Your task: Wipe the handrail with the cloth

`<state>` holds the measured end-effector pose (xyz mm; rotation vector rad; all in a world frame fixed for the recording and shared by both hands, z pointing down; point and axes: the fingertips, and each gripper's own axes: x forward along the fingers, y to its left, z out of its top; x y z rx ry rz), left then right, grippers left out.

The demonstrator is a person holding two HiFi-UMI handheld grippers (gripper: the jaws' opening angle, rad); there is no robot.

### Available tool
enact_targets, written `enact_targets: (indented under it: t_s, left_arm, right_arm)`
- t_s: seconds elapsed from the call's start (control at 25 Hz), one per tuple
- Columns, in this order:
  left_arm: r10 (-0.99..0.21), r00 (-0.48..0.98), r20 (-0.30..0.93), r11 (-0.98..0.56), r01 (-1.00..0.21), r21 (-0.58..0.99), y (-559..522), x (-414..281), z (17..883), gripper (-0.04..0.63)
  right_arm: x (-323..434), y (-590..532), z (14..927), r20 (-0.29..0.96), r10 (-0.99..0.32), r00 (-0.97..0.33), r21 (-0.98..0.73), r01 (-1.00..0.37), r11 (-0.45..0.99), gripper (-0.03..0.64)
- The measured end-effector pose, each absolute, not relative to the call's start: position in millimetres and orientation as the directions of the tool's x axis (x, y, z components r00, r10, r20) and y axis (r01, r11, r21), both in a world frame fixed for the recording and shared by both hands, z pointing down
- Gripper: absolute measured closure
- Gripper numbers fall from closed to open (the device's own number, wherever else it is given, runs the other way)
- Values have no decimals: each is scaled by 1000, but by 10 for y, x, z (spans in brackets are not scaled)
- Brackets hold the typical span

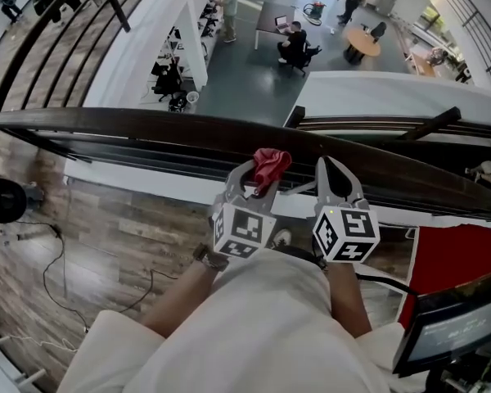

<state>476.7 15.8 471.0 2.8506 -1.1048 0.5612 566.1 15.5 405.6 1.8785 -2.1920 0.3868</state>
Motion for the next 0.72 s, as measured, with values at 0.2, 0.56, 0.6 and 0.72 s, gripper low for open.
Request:
enact_targets:
  t_s: [0.2, 0.56, 0.6, 0.72]
  left_arm:
    - [-650, 683, 335, -745, -659, -102, 111, 4649, 4716, 469]
    - [-682, 655, 326, -713, -694, -98, -7, 4364, 4718, 469]
    - [-687, 649, 326, -707, -701, -96, -19, 4316, 4725, 468]
    - [-700, 636, 325, -689, -721, -74, -49, 4169, 4749, 468]
  right_arm:
    - [5606, 202, 4084, 346, -929, -134, -48, -991, 125, 614]
    - [5405, 166, 4130, 356, -924, -140, -52, -990, 131, 614]
    - [5380, 161, 4129, 357, -923, -142, -50, -990, 132, 614]
    - [5310, 138, 4130, 358, -923, -144, -44, -990, 137, 614]
